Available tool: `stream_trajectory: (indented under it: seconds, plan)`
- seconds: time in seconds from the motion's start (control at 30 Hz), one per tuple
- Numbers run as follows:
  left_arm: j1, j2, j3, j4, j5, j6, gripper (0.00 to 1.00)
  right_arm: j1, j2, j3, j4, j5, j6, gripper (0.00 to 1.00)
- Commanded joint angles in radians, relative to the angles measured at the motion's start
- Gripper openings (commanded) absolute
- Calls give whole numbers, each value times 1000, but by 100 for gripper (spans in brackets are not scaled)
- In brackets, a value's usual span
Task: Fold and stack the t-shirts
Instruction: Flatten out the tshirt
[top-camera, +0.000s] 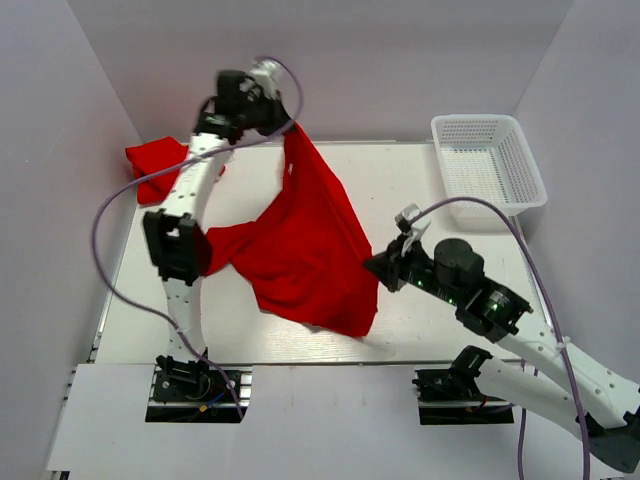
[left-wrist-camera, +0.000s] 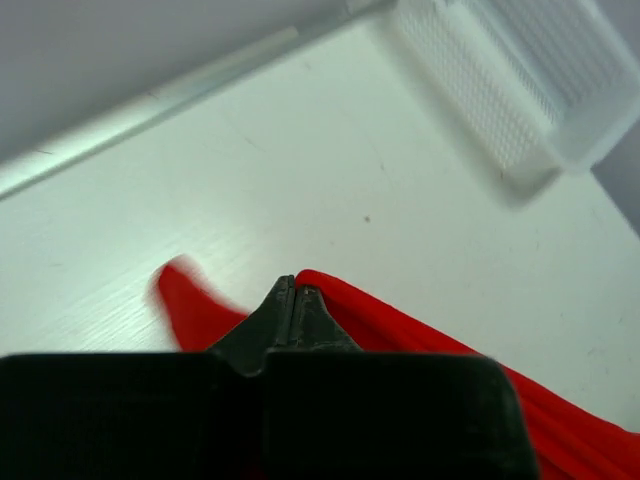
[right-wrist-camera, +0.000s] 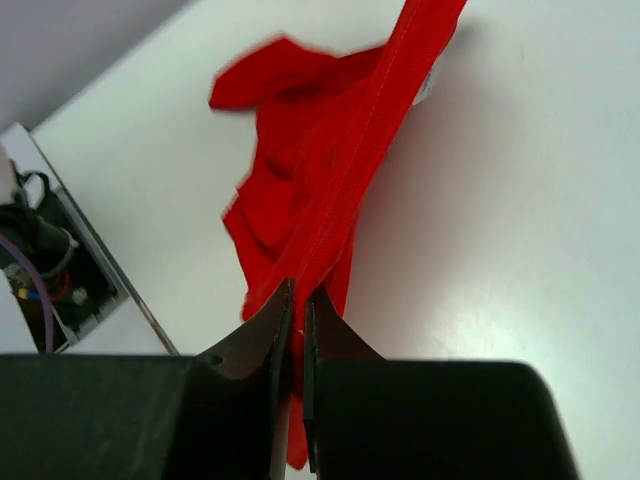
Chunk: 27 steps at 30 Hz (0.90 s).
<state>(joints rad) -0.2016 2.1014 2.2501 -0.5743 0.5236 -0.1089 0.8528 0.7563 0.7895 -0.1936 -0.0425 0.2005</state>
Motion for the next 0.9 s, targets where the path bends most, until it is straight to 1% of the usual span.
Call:
stream_trajectory:
  seconds: [0.0,0.03,0.07,0.1,0.13,0.17,0.23,0.27,0.3,0.33,0.37,0.4,0.43,0.47,0.5,0.53,0.57,0.6,0.63,0.67,0.7,0.73,0.77,0.8,0.83,0.87]
  plan:
    - [-70,29,23,172,-36,75,0,19,-86,-113,-133,28,161,0]
    - [-97,58,23,172,-45,87,0,17,-95,-131,-139,35,201,0]
    - [-123,84,23,163,-45,100,0,18,-107,-189,-153,38,215,0]
    - [-166,132,11,175,-45,100,0,14,-123,-212,-179,96,232,0]
    - [-183,155,0,185,-45,109,0,17,-124,-231,-203,102,259,0]
    - [-209,176,-21,204,-45,109,0,17,-123,-265,-261,168,272,0]
    - [-219,239,-32,215,-45,98,0,19,-121,-276,-320,205,336,0]
    - [-235,261,-32,226,-31,98,0,17,-120,-291,-351,273,356,0]
    - [-248,300,-32,235,-31,98,0,18,-126,-294,-348,279,385,1]
    - [-248,319,-12,235,-13,98,3,15,-129,-294,-336,292,396,20]
    - [-262,334,26,225,-2,98,16,15,-123,-274,-339,308,428,36]
    - [-262,344,41,206,-2,98,52,15,-106,-244,-336,338,430,53]
    - [-262,344,51,206,-2,98,66,15,-86,-225,-314,336,413,68]
    - [-262,316,51,192,-40,98,75,15,-74,-204,-287,340,351,86]
    - [-262,289,33,183,-72,109,81,17,-58,-135,-279,357,321,88]
    - [-262,257,13,183,-104,121,96,11,4,-110,-252,369,288,89]
    - [-262,221,-30,183,-169,130,100,15,27,-80,-241,387,207,89]
    - [-239,148,-52,160,-192,121,100,12,52,10,-227,433,171,89]
    - [-223,111,-93,151,-213,106,100,12,107,46,-219,472,99,89]
    - [-204,71,-118,139,-241,88,100,11,170,118,-204,484,56,89]
    - [-182,28,-148,128,-261,78,100,8,229,185,-195,537,13,89]
    - [-150,-74,-237,128,-308,65,100,2,294,217,-173,576,-13,89]
    - [-136,-133,-297,128,-335,55,100,-11,319,267,-134,590,-30,89]
    - [-122,-189,-361,128,-355,32,100,-14,378,287,-103,605,-94,89]
    - [-95,-246,-485,145,-375,17,100,-23,403,318,-69,627,-104,89]
    - [-76,-339,-545,145,-429,-1,100,-81,482,329,16,604,-113,89]
